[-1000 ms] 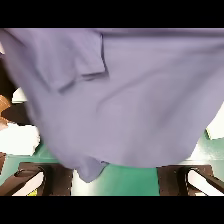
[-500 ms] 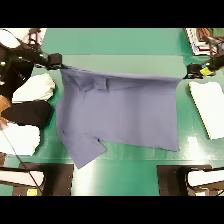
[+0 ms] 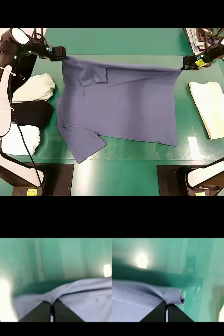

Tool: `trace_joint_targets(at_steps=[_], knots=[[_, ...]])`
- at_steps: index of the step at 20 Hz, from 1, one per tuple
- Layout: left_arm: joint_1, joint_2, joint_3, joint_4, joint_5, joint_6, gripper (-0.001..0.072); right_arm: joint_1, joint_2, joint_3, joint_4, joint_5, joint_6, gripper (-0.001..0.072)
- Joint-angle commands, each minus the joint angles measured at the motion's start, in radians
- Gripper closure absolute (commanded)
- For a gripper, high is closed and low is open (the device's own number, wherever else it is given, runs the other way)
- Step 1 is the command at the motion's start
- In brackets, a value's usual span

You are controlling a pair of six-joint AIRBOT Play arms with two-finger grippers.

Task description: Fold the shirts.

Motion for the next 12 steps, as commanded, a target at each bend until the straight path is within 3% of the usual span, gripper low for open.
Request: trace_joint_targets(at_steps=[1,8,9,10,11,12], knots=[[0.0,-0.007,-0.05,0.041,-0.197,0.006,0.0684,0.029,0.072,-0.156,0.003,0.002,0.006,0.0698],[0.0,-0.007,-0.296,0.061,-0.173,-0.003,0.0681,0.092,0.184,-0.521,0.015,-0.154,0.061,0.0696],[0.0,-0.007,-0.3,0.072,-0.184,-0.008,0.0568,0.09,0.183,-0.527,0.049,-0.153,0.06,0.0681],[0.0,-0.002,-0.299,0.075,-0.193,-0.01,0.0263,0.076,0.184,-0.526,0.072,-0.153,0.06,0.0518],[0.0,0.009,-0.296,0.083,-0.208,-0.012,0.0226,0.064,0.19,-0.52,0.106,-0.143,0.06,0.0343],[0.0,0.032,-0.296,0.113,-0.226,-0.018,0.0228,0.045,0.207,-0.521,0.136,-0.125,0.06,0.0329]])
